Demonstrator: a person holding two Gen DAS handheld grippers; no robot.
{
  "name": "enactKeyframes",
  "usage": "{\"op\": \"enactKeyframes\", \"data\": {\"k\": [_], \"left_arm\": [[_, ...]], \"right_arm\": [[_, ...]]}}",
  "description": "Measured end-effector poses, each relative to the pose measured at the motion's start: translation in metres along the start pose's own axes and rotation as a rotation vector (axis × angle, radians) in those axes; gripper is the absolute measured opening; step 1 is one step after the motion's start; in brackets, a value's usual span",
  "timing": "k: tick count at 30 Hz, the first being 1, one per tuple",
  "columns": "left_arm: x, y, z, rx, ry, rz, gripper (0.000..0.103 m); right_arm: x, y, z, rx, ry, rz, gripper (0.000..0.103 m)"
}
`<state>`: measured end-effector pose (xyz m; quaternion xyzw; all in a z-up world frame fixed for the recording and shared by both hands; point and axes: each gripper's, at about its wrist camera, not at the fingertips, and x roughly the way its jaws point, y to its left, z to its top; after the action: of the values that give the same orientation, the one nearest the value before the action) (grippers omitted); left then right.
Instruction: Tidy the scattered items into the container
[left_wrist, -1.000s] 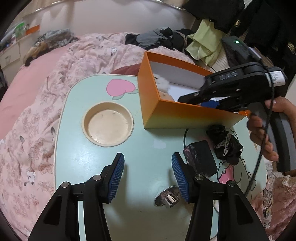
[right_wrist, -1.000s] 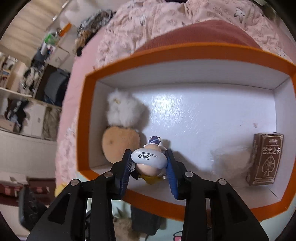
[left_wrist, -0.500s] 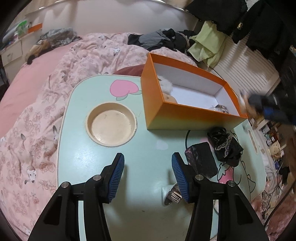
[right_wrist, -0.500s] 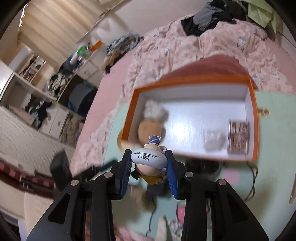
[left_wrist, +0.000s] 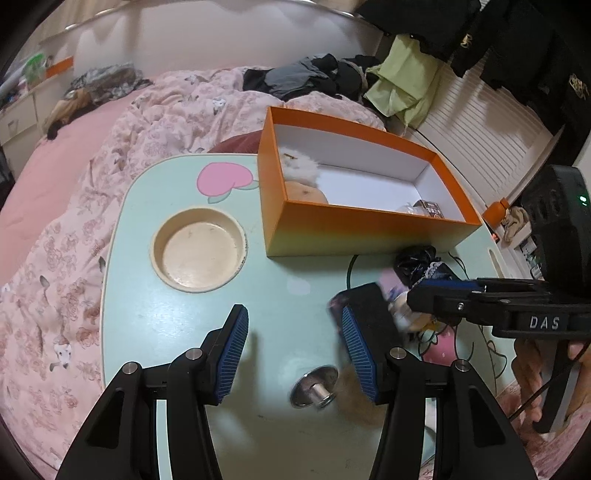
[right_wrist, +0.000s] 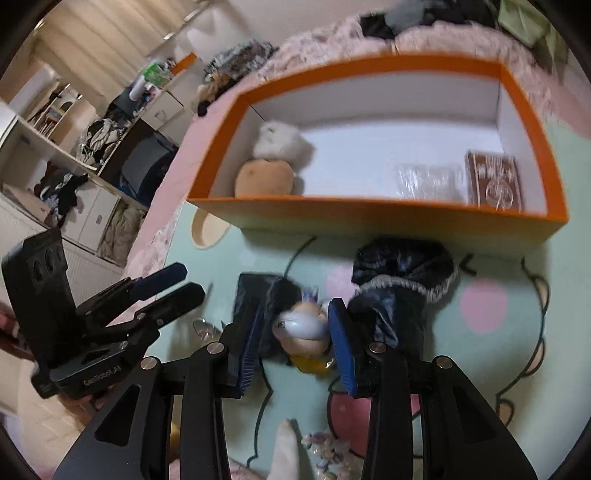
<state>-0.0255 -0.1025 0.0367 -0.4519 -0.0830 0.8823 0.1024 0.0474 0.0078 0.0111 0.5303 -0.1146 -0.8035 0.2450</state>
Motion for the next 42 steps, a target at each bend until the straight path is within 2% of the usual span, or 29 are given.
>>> {"op": "enactKeyframes", "data": {"k": [2,8,11,14,17,20,24,25,26,28,30,35,39,42], "left_arm": [[0.000,0.000,0.000,0.002,0.000,0.002,0.052],[-0.006,-0.007,0.007,0.015,-0.007,0.011,0.052],[-0.018,-0.015,0.021,0.022,-0.035,0.015,0.052],[-0.027,-0.029,0.040,0.030,-0.029,0.004,0.056],[-0.025,-0.047,0.063,0.072,-0.013,-0.018,0.058],[-0.012,-0.059,0.086,0.098,0.015,0.019,0.058],[0.013,-0.065,0.115,0.089,0.048,0.042,0.057],[0.019,-0.065,0.120,0.083,0.058,0.051,0.053],[0.027,-0.066,0.124,0.080,0.068,0.063,0.048],[0.042,-0.066,0.131,0.079,0.090,0.103,0.032],[0.057,-0.063,0.136,0.073,0.110,0.144,0.028],[0.080,-0.062,0.139,0.087,0.118,0.273,0.028],[0.097,-0.062,0.136,0.110,0.142,0.323,0.025],[0.106,-0.067,0.130,0.157,0.139,0.393,0.024]], "right_arm": [[-0.008,0.007,-0.001,-0.026,-0.048,-0.016,0.038],[-0.036,0.005,-0.022,0.005,-0.173,0.045,0.038],[-0.045,-0.002,-0.035,0.024,-0.221,-0.029,0.038],[-0.045,-0.004,-0.046,0.042,-0.206,-0.131,0.038],[-0.042,-0.007,-0.054,0.066,-0.202,-0.147,0.038],[-0.040,-0.007,-0.064,0.067,-0.226,-0.178,0.038],[-0.039,-0.007,-0.075,0.062,-0.231,-0.153,0.038],[-0.037,-0.009,-0.077,0.071,-0.219,-0.126,0.038],[-0.036,-0.011,-0.078,0.078,-0.215,-0.116,0.038],[-0.034,-0.014,-0.080,0.088,-0.208,-0.115,0.038],[-0.033,-0.016,-0.082,0.100,-0.203,-0.102,0.038],[-0.036,-0.016,-0.083,0.097,-0.214,-0.092,0.038],[-0.035,-0.016,-0.082,0.093,-0.211,-0.084,0.038],[-0.034,-0.018,-0.083,0.096,-0.207,-0.076,0.038]]}}
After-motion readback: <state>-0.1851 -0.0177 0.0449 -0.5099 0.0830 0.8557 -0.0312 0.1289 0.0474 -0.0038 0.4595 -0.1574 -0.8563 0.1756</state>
